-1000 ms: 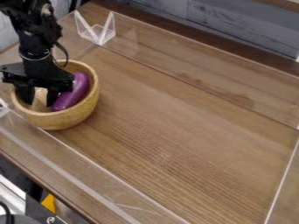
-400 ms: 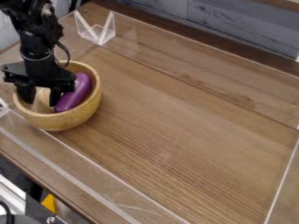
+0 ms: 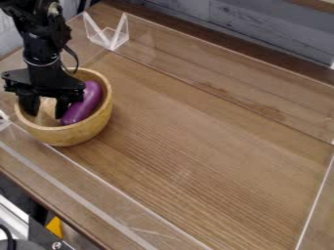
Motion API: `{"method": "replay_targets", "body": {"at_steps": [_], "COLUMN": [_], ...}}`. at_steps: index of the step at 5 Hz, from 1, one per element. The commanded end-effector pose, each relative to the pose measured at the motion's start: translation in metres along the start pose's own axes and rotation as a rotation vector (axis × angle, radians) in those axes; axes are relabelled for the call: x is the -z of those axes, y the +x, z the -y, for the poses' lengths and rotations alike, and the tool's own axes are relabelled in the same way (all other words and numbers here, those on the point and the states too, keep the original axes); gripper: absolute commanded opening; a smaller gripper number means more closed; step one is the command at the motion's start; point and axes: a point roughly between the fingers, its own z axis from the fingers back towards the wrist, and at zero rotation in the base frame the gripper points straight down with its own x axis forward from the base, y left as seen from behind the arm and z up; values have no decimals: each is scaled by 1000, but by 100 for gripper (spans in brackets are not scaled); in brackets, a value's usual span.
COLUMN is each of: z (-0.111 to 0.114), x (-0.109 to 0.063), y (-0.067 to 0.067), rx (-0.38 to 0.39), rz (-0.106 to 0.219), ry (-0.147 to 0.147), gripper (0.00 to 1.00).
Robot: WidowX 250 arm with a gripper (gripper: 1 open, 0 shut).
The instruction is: Put the purple eggplant in the brown bowl
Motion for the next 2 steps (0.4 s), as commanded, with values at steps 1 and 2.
{"method": "replay_targets", "body": {"at_steps": [1,2], "z": [2,-1], "x": [-10,-17], "y": [1,-3], "rx": [-34,-34], "rz": [6,1], "ry": [-3,-5], "gripper": [100,100]}}
